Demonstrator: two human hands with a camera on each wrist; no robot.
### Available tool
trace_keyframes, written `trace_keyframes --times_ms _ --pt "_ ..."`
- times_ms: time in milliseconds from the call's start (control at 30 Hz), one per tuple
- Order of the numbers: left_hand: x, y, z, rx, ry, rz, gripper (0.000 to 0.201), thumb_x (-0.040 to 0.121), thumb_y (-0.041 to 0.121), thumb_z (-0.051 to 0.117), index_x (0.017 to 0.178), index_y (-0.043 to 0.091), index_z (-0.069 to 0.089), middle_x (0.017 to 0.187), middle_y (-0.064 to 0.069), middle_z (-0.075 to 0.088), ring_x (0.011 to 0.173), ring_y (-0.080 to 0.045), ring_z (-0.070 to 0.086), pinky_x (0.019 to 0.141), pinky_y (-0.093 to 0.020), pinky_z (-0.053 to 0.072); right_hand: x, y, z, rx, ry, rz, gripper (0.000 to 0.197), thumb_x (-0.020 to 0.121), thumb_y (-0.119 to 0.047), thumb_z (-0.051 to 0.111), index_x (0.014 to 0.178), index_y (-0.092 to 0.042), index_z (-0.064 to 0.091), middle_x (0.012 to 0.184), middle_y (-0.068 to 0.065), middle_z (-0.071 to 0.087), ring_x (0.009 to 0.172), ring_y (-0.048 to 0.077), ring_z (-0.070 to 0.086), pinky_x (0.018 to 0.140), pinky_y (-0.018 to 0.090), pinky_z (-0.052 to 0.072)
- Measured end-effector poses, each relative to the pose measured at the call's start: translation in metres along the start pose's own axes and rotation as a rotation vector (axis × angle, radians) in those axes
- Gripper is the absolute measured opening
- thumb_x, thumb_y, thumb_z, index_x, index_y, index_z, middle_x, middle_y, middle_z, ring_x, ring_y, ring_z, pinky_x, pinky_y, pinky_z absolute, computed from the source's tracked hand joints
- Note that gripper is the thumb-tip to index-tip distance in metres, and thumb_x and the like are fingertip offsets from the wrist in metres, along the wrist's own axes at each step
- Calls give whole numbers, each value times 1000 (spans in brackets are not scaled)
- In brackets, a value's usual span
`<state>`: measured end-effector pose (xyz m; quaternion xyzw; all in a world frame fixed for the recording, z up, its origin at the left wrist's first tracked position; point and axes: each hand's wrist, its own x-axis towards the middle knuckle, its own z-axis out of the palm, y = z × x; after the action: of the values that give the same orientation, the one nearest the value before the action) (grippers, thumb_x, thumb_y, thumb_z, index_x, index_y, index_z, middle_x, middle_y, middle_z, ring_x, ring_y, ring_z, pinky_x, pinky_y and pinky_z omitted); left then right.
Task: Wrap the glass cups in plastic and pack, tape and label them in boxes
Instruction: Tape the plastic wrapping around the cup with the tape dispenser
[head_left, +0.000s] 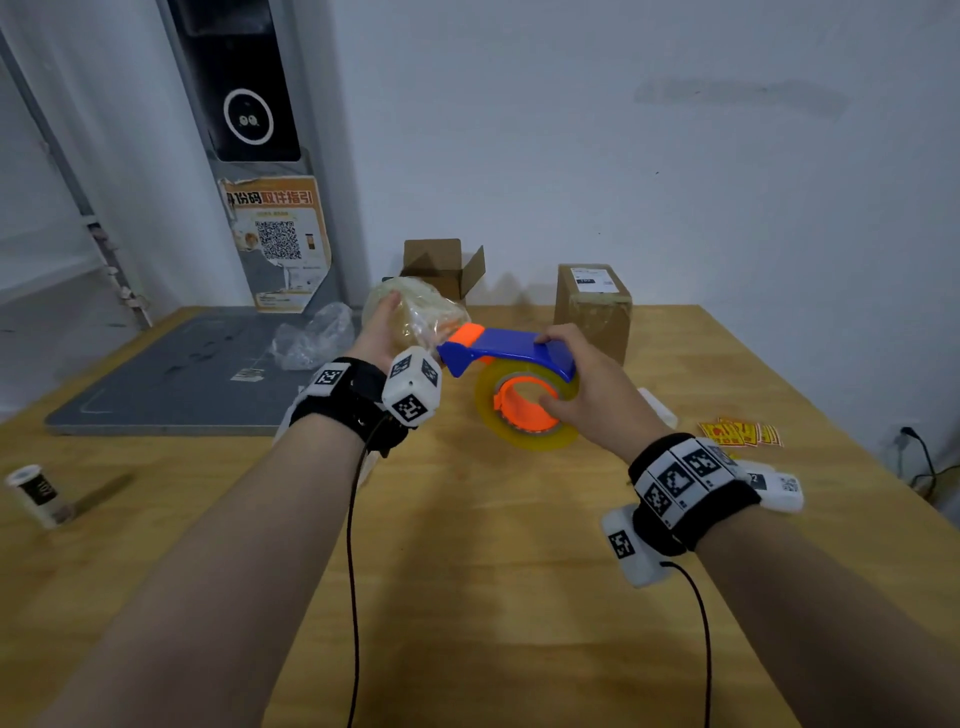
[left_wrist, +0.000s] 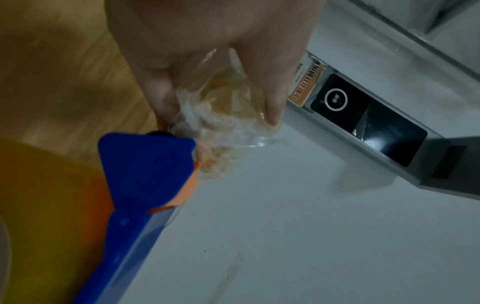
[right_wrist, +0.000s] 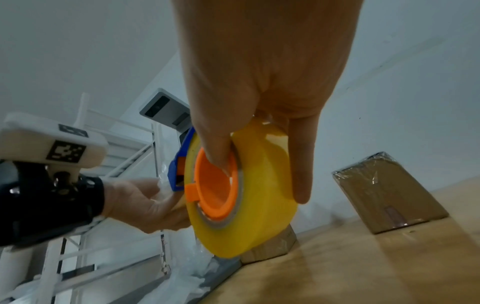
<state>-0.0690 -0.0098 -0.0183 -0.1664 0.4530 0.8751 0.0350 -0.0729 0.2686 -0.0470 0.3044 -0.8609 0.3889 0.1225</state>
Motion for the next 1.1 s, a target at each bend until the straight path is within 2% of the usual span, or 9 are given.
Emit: trace_keyframes --times_ms 167,367,467,633,733,900,967,1067,1100 --pt "-20 -13 9 135 3 -16 74 84 80 59 131 22 62 128 -14 71 121 -35 65 103 -63 47 3 1 10 40 122 26 64 84 -17 82 125 -48 42 114 0 56 89 18 55 75 37 49" --pt "-19 -30 14 382 77 9 62 100 69 39 120 17 65 79 -9 74 65 -24 71 65 -37 56 17 -12 5 42 136 -12 65 81 -15 81 125 -48 45 116 -3 59 97 22 58 86 41 52" --pt "-18 -31 18 437 66 -15 48 103 56 46 88 12 61 57 -4 68 52 -18 64 55 -26 53 17 -14 9 62 114 -13 66 80 -11 80 124 -47 47 117 -6 59 96 18 59 83 37 51" --pt "-2 -36 11 427 128 -122 42 97 58 60 97 16 61 70 -6 68 63 -23 63 68 -37 52 9 -5 17 97 116 10 62 83 -10 80 124 -43 48 116 -10 58 90 4 56 75 22 42" --pt "9 -46 2 446 185 -172 53 94 56 65 118 9 60 90 -12 67 72 -29 66 58 -40 57 5 1 22 110 91 55 62 82 -10 81 123 -44 48 113 -8 59 84 10 56 73 29 46" --pt "18 -66 -12 321 150 -331 76 86 62 73 132 7 50 84 -14 69 54 -30 69 46 -40 57 3 5 28 169 127 144 58 84 -15 82 123 -42 48 109 -11 59 81 9 60 62 29 45" --pt "24 -69 -19 329 118 -314 82 82 68 72 134 9 50 89 -15 68 59 -31 67 52 -39 59 4 6 27 205 140 160 58 83 -15 82 123 -41 49 114 -10 60 87 12 63 64 36 54" --pt "22 -60 -22 424 190 -245 89 81 67 73 146 13 47 122 -21 68 100 -37 68 86 -43 53 8 5 27 240 132 189 57 83 -13 82 123 -39 51 113 -18 57 86 20 65 62 49 60" --pt "17 -55 -22 473 262 -177 80 86 61 71 144 12 48 130 -19 63 108 -34 63 84 -41 51 9 4 28 251 124 202 57 84 -13 82 123 -40 51 113 -19 56 82 25 66 56 52 60"
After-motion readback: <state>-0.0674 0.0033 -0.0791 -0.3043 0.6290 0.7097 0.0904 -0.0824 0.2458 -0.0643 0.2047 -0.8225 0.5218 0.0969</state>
